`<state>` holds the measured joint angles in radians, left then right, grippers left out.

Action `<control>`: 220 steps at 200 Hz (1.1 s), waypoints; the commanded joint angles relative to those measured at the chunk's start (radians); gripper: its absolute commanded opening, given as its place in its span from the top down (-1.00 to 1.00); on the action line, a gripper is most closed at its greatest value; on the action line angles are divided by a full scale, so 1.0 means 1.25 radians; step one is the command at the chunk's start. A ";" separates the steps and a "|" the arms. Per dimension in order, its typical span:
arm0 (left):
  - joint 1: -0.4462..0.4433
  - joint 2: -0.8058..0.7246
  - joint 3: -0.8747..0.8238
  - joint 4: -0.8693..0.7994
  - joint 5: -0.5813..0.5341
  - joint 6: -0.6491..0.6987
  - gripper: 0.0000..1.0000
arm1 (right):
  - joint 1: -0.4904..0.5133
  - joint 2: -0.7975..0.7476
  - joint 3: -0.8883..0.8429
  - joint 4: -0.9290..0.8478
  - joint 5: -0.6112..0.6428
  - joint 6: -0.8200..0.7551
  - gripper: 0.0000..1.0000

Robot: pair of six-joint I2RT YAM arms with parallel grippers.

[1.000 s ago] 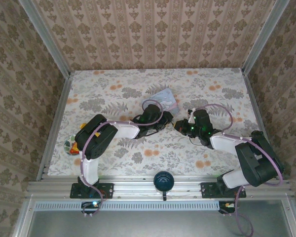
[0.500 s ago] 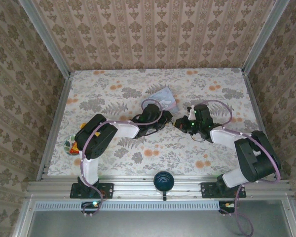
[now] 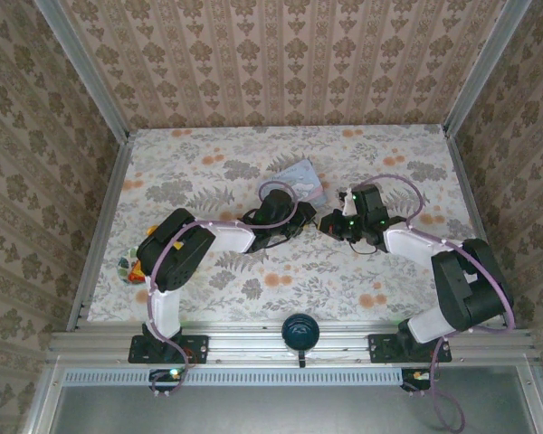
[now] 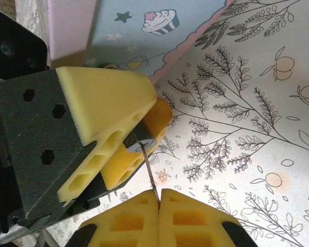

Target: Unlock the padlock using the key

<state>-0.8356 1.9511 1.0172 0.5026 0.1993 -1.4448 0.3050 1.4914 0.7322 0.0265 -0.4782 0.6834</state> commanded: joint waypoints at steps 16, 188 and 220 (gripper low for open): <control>-0.033 0.018 -0.031 -0.173 0.178 -0.102 0.54 | 0.002 -0.032 0.044 0.002 0.040 -0.070 1.00; -0.049 -0.003 -0.031 -0.186 0.181 -0.180 0.54 | 0.048 -0.074 -0.030 0.044 0.086 -0.002 1.00; -0.051 0.001 -0.021 -0.182 0.185 -0.187 0.54 | 0.061 -0.112 -0.087 0.114 0.148 0.047 1.00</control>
<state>-0.8494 1.8969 1.0096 0.3962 0.2466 -1.5063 0.3622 1.3861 0.6632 0.0231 -0.3931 0.6716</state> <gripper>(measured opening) 0.331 0.058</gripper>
